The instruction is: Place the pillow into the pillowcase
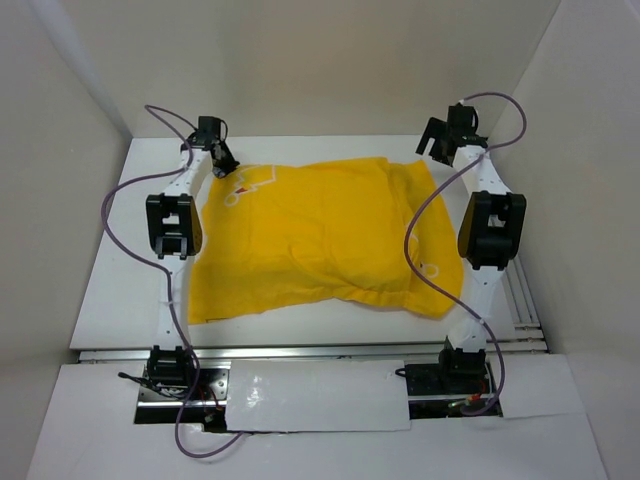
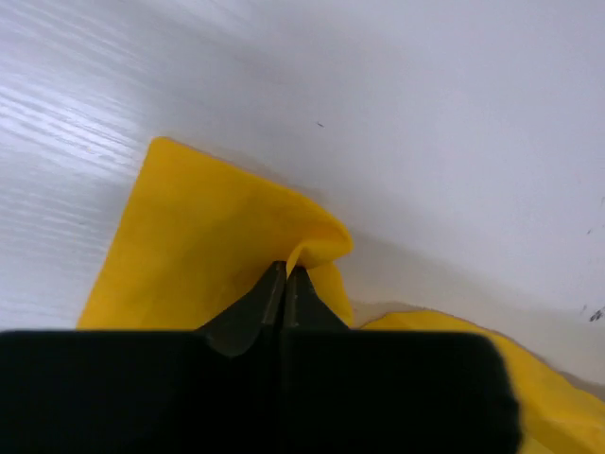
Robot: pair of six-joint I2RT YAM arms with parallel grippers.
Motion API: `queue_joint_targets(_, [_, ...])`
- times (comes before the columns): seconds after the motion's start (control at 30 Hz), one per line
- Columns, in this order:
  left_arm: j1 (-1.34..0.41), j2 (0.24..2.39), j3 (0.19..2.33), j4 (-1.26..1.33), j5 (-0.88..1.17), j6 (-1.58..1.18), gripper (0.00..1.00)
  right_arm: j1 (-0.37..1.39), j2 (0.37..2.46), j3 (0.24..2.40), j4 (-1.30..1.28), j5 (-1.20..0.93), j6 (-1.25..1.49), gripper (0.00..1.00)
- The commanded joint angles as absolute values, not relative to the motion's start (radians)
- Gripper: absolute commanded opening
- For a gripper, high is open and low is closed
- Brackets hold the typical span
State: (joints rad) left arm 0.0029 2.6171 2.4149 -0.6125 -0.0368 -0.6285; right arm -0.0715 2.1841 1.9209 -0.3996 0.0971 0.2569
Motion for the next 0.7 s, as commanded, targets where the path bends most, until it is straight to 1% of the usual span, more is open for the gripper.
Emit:
queue_joint_targets(0.0, [0.002, 2.663, 2.369, -0.606, 0.106, -0.583, 0.00, -0.077, 2.258, 1.979, -0.388, -0.004, 0.282, 1.00])
queue_joint_targets(0.03, [0.002, 2.627, 2.308, -0.576, 0.139, -0.566, 0.00, -0.077, 2.272, 1.979, -0.374, -0.071, 0.291, 1.00])
queue_joint_targets(0.07, [0.002, 2.603, 2.278, -0.551, 0.155, -0.566, 0.00, -0.077, 2.287, 2.000, -0.374, -0.092, 0.308, 1.00])
queue_joint_targets(0.17, [0.002, 2.493, 2.165, -0.476, 0.123, -0.566, 0.00, -0.052, 2.353, 2.060, -0.397, -0.123, 0.308, 1.00])
queue_joint_targets(0.3, [0.040, 2.375, 2.086, -0.414, 0.179, -0.542, 0.00, -0.005, 2.431, 2.107, -0.445, -0.085, 0.298, 1.00])
queue_joint_targets(0.43, [0.049, 2.303, 2.053, -0.405, 0.156, -0.518, 0.00, 0.021, 2.482, 2.161, -0.497, -0.005, 0.298, 1.00])
queue_joint_targets(0.47, [0.049, 2.292, 2.037, -0.405, 0.156, -0.503, 0.00, 0.034, 2.503, 2.174, -0.508, 0.033, 0.298, 0.96])
queue_joint_targets(0.53, [0.049, 2.263, 2.022, -0.405, 0.156, -0.489, 0.00, 0.058, 2.526, 2.193, -0.517, 0.066, 0.298, 0.88])
queue_joint_targets(0.57, [0.058, 2.254, 2.008, -0.405, 0.156, -0.477, 0.00, 0.069, 2.554, 2.204, -0.529, 0.115, 0.284, 0.75])
queue_joint_targets(0.6, [0.058, 2.244, 2.008, -0.405, 0.141, -0.466, 0.00, 0.096, 2.569, 2.238, -0.543, 0.156, 0.275, 0.43])
queue_joint_targets(0.67, [0.069, 2.215, 1.996, -0.405, 0.130, -0.456, 0.00, 0.120, 2.623, 2.290, -0.604, 0.251, 0.265, 0.30])
